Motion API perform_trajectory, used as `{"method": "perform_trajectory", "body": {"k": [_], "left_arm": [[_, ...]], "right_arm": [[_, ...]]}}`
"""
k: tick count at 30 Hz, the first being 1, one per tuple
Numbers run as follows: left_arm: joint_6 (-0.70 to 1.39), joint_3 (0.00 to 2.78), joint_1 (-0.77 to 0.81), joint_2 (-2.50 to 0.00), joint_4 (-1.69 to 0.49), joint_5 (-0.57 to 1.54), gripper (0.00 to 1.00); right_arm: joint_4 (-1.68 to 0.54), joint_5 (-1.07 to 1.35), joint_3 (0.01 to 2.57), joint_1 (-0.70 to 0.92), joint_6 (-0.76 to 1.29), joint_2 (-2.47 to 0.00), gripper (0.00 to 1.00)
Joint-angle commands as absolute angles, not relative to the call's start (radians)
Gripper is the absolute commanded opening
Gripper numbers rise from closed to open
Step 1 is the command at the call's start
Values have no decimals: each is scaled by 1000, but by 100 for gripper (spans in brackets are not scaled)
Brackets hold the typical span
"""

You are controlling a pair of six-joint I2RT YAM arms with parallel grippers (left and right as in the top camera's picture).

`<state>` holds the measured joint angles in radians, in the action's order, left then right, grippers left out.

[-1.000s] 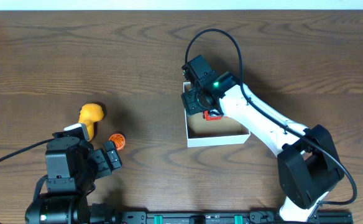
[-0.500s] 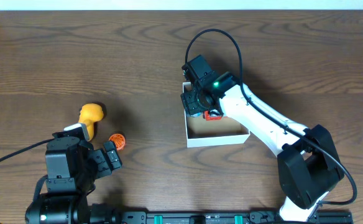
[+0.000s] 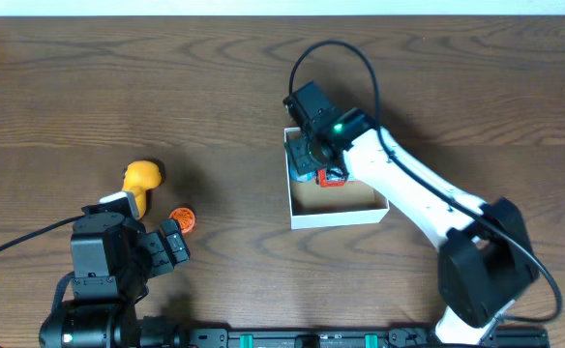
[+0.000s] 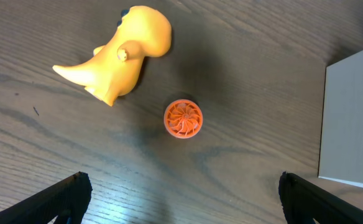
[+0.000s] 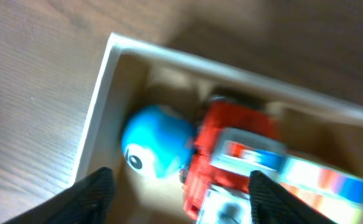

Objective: Pack container
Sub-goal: 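Raise the right gripper away and move the left gripper toward the orange round toy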

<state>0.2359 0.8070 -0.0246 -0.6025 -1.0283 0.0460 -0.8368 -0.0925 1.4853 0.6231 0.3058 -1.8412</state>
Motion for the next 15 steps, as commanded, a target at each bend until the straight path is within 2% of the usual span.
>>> {"method": "perform_trajectory", "body": {"k": [1,3,9,15], "left_arm": [[238,826,-23,-606,-1028,43,98],[225,826,-23,-606,-1028,46,98],[175,831,-23,-632,-1021,87,98],[157,875,-23,-828,-1021,87,98]], "right_arm": [[-888,-221,1603,552,301,-1659,87],[-920,-220,1623,488,305,-1590,99],[-1076,-138,1625,182,399,-1390,99],[-1269,-76,1612,-94,398,-1367,99]]}}
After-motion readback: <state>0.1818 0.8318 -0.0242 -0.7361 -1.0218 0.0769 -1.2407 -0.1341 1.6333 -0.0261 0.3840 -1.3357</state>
